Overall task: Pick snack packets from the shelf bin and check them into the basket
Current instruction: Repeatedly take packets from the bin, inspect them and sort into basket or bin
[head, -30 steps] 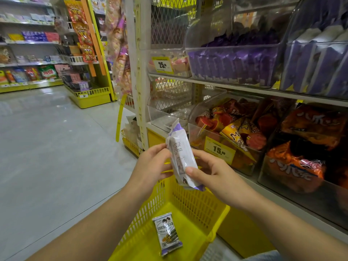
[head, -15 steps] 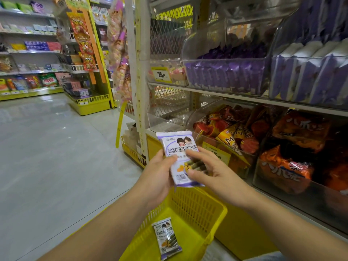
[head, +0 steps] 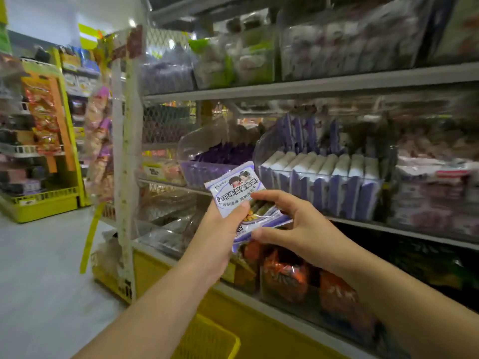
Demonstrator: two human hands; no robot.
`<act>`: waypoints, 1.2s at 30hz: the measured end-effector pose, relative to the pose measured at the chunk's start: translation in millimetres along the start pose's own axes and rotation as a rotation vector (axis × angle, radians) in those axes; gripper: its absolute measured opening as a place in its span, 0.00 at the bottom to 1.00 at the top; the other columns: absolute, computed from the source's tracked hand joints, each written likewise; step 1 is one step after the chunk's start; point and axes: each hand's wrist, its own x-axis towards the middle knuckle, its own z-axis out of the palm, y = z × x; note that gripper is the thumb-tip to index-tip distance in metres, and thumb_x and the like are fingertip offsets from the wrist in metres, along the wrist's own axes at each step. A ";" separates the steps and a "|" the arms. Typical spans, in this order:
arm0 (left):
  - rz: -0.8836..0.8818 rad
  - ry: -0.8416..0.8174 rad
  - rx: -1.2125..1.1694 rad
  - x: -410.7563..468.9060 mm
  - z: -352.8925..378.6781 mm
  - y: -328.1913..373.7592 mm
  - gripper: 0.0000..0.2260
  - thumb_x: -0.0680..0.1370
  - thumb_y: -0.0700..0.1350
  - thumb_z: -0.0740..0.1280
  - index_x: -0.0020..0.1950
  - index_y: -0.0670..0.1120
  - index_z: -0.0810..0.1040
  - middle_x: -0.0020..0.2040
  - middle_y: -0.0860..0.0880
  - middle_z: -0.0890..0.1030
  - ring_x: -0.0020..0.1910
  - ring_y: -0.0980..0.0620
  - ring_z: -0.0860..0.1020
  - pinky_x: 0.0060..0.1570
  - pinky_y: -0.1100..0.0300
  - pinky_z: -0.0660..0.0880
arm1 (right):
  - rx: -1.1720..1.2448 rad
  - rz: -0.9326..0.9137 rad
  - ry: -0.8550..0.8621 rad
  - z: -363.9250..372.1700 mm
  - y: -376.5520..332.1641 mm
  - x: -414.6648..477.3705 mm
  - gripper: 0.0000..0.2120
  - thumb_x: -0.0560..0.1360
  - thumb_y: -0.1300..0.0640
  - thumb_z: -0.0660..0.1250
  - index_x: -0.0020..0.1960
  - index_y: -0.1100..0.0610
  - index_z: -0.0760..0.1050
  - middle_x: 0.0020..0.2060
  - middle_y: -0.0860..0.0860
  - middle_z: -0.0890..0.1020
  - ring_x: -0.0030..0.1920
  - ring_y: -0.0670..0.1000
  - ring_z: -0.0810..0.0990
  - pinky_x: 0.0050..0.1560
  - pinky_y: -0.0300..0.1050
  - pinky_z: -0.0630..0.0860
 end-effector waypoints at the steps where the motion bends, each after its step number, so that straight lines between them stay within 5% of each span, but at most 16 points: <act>1: 0.029 -0.034 0.021 6.1 15.2 8.2 0.15 0.81 0.40 0.63 0.66 0.51 0.75 0.60 0.50 0.82 0.61 0.47 0.79 0.61 0.47 0.74 | -0.051 -0.023 0.038 -16.4 -8.0 0.2 0.23 0.69 0.51 0.75 0.62 0.40 0.73 0.53 0.36 0.81 0.52 0.38 0.81 0.50 0.33 0.77; 5: 0.083 -0.185 0.216 30.8 70.1 36.7 0.12 0.81 0.48 0.63 0.64 0.59 0.76 0.59 0.56 0.82 0.60 0.52 0.80 0.65 0.46 0.72 | -0.316 -0.095 0.212 -80.1 -33.8 1.3 0.15 0.68 0.46 0.74 0.53 0.40 0.76 0.65 0.34 0.69 0.64 0.31 0.70 0.58 0.30 0.71; 8: 0.186 -0.253 0.406 50.3 98.2 48.7 0.10 0.81 0.48 0.63 0.60 0.60 0.77 0.52 0.65 0.82 0.54 0.63 0.79 0.60 0.64 0.74 | -0.476 -0.123 0.294 -123.2 -46.2 5.0 0.11 0.68 0.53 0.76 0.47 0.44 0.77 0.56 0.29 0.72 0.53 0.31 0.77 0.47 0.27 0.73; 10: 0.244 -0.248 0.574 64.2 111.2 54.3 0.15 0.80 0.47 0.64 0.67 0.53 0.74 0.56 0.63 0.80 0.55 0.64 0.77 0.53 0.75 0.70 | -0.638 -0.076 0.355 -151.5 -48.1 10.8 0.10 0.67 0.52 0.76 0.46 0.47 0.78 0.52 0.34 0.76 0.51 0.38 0.79 0.53 0.33 0.74; 14: 0.418 -0.268 0.955 99.0 128.5 58.8 0.17 0.80 0.47 0.64 0.69 0.51 0.74 0.65 0.54 0.77 0.61 0.59 0.74 0.58 0.69 0.67 | -0.925 0.081 0.356 -197.5 -40.9 29.6 0.12 0.69 0.49 0.73 0.50 0.51 0.79 0.56 0.50 0.79 0.59 0.50 0.77 0.58 0.42 0.72; 18: 0.655 -0.286 1.438 142.2 144.1 56.9 0.17 0.80 0.50 0.61 0.70 0.56 0.70 0.66 0.55 0.73 0.65 0.52 0.72 0.65 0.55 0.68 | -1.194 0.295 0.283 -222.0 -24.1 57.9 0.12 0.71 0.44 0.67 0.51 0.47 0.73 0.47 0.47 0.72 0.59 0.53 0.74 0.61 0.52 0.66; 23: 0.864 -0.327 1.776 195.2 167.1 53.3 0.19 0.79 0.51 0.58 0.71 0.57 0.67 0.68 0.51 0.71 0.70 0.49 0.65 0.72 0.51 0.50 | -1.212 0.314 0.246 -244.8 -5.9 91.4 0.10 0.70 0.48 0.68 0.48 0.51 0.74 0.44 0.48 0.74 0.56 0.54 0.76 0.63 0.54 0.67; 29: 0.753 -0.506 1.900 244.3 195.1 48.8 0.35 0.76 0.59 0.65 0.78 0.53 0.53 0.78 0.47 0.57 0.77 0.44 0.55 0.75 0.42 0.45 | -1.152 0.403 0.152 -260.1 2.8 123.4 0.16 0.68 0.49 0.70 0.54 0.52 0.78 0.48 0.51 0.82 0.48 0.53 0.81 0.48 0.45 0.79; 36: 0.521 -0.706 1.773 265.2 207.8 52.3 0.38 0.70 0.60 0.73 0.76 0.53 0.61 0.77 0.48 0.62 0.74 0.42 0.62 0.73 0.48 0.60 | -1.059 0.292 0.067 -269.6 23.7 142.2 0.17 0.69 0.53 0.69 0.58 0.50 0.76 0.51 0.49 0.81 0.51 0.51 0.79 0.53 0.47 0.79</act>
